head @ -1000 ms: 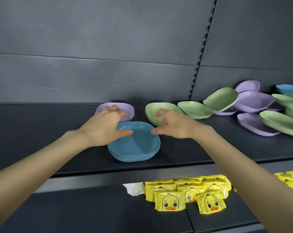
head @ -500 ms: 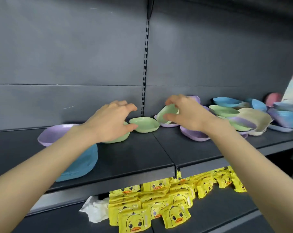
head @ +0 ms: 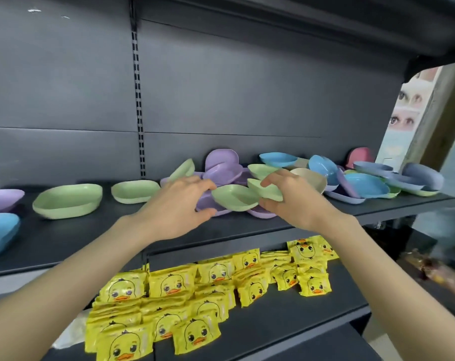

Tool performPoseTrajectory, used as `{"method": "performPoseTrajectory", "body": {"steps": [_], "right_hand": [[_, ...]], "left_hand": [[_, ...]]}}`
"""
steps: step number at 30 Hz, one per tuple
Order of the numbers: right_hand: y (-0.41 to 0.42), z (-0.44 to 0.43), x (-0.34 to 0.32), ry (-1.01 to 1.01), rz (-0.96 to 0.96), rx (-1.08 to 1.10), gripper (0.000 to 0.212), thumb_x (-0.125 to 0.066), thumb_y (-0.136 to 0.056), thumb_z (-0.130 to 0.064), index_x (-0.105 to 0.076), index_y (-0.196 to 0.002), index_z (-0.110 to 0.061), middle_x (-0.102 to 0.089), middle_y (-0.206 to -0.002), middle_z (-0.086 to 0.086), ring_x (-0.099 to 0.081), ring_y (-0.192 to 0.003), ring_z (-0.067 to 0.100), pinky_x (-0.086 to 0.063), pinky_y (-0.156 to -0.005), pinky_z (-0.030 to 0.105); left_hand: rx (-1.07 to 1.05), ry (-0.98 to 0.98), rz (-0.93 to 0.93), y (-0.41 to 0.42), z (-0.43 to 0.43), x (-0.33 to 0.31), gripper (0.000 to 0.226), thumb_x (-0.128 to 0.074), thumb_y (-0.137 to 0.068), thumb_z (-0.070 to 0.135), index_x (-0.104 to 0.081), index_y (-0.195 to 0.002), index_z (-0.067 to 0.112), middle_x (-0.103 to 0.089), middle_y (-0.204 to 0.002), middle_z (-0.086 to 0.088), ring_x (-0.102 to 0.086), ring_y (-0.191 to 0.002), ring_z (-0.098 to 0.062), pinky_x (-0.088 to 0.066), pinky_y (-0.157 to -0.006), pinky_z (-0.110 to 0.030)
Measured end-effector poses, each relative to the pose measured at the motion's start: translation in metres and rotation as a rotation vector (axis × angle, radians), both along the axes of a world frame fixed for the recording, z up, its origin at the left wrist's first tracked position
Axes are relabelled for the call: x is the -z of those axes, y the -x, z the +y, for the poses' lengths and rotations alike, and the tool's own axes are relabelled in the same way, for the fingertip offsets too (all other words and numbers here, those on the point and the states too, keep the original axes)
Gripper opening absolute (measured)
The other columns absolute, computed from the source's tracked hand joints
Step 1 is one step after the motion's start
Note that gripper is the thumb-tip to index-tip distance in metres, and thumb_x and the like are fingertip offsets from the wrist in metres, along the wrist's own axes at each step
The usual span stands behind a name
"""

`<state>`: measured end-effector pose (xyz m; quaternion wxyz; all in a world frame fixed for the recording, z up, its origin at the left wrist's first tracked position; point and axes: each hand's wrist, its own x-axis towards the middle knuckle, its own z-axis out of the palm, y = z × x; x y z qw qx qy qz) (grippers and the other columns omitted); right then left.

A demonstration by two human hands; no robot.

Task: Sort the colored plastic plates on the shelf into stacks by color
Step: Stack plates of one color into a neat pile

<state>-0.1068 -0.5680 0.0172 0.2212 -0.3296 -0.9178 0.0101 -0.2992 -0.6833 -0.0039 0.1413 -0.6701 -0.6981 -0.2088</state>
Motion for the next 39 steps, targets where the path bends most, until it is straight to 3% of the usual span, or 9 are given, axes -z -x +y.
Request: {"method": "performPoseTrajectory", "body": {"steps": [3,7,10,14,19,23,28,34,39], "right_hand": [[-0.022,0.03,0.003,0.012,0.03,0.009,0.039,-0.06,-0.09,-0.03,-0.054,-0.125,-0.015,-0.05,-0.127,0.003,-0.048,-0.1,0.017,-0.036,-0.082,0.026],[-0.037,0.077,0.008,0.039,0.037,0.034,0.039,-0.061,-0.088,-0.031,-0.055,-0.123,-0.015,-0.05,-0.126,0.001,-0.048,-0.113,0.021,-0.043,-0.094,0.037],[-0.04,0.118,0.008,0.021,0.011,0.065,0.038,-0.059,-0.089,-0.032,-0.055,-0.123,-0.016,-0.053,-0.126,0.003,-0.05,-0.112,0.024,-0.045,-0.093,0.043],[-0.037,0.178,0.006,0.032,0.011,0.069,0.04,-0.058,-0.09,-0.031,-0.053,-0.127,-0.016,-0.048,-0.133,0.002,-0.05,-0.115,0.023,-0.042,-0.096,0.036],[-0.018,0.252,-0.003,0.028,-0.016,0.039,0.04,-0.059,-0.09,-0.029,-0.053,-0.127,-0.015,-0.052,-0.124,0.003,-0.052,-0.111,0.023,-0.039,-0.09,0.029],[0.001,0.304,-0.003,0.019,-0.045,0.03,0.043,-0.058,-0.09,-0.03,-0.05,-0.13,-0.016,-0.05,-0.125,0.004,-0.049,-0.112,0.026,-0.039,-0.089,0.031],[0.024,0.363,-0.006,0.058,-0.102,0.001,0.047,-0.061,-0.088,-0.034,-0.048,-0.13,-0.018,-0.048,-0.127,0.004,-0.046,-0.117,0.026,-0.042,-0.095,0.039],[0.04,0.421,-0.015,0.108,-0.177,-0.105,0.05,-0.067,-0.082,-0.038,-0.051,-0.121,-0.014,-0.048,-0.105,0.001,-0.047,-0.099,0.021,-0.04,-0.08,0.031],[0.06,0.46,-0.021,0.157,-0.337,-0.17,0.072,-0.071,-0.076,-0.048,-0.043,-0.131,-0.011,-0.053,-0.126,0.005,-0.05,-0.114,0.025,-0.044,-0.093,0.035]], "left_hand": [[0.027,0.014,0.022,-0.019,0.036,-0.001,0.044,-0.057,-0.086,0.045,-0.05,-0.126,0.028,-0.055,-0.126,0.005,-0.049,-0.116,-0.019,-0.043,-0.09,-0.036],[0.038,0.019,0.036,-0.034,0.087,0.0,0.043,-0.056,-0.087,0.044,-0.049,-0.127,0.029,-0.052,-0.129,0.006,-0.045,-0.12,-0.017,-0.042,-0.093,-0.037],[0.049,0.013,0.035,-0.038,0.132,0.0,0.041,-0.055,-0.087,0.043,-0.051,-0.124,0.028,-0.054,-0.123,0.007,-0.047,-0.115,-0.016,-0.042,-0.091,-0.036],[0.062,0.005,0.023,-0.032,0.195,-0.002,0.043,-0.053,-0.088,0.044,-0.049,-0.127,0.027,-0.054,-0.122,0.009,-0.047,-0.116,-0.014,-0.041,-0.089,-0.032],[0.016,0.043,-0.016,-0.015,0.267,-0.013,0.043,-0.057,-0.086,0.044,-0.05,-0.126,0.027,-0.053,-0.113,0.007,-0.05,-0.11,-0.015,-0.041,-0.091,-0.032],[-0.023,0.096,0.008,-0.001,0.309,-0.022,0.05,-0.057,-0.087,0.043,-0.045,-0.133,0.025,-0.052,-0.125,0.003,-0.047,-0.117,-0.017,-0.038,-0.092,-0.029],[-0.071,0.253,0.019,0.016,0.356,-0.019,0.059,-0.057,-0.085,0.049,-0.041,-0.135,0.024,-0.051,-0.126,0.001,-0.048,-0.116,-0.019,-0.04,-0.098,-0.035],[-0.147,0.353,0.001,0.026,0.395,-0.011,0.07,-0.06,-0.08,0.055,-0.038,-0.137,0.021,-0.052,-0.126,-0.001,-0.049,-0.116,-0.019,-0.04,-0.097,-0.034],[-0.224,0.494,-0.072,0.031,0.417,-0.008,0.082,-0.065,-0.073,0.061,-0.036,-0.138,0.021,-0.052,-0.128,0.0,-0.049,-0.114,-0.016,-0.042,-0.097,-0.03]]}}
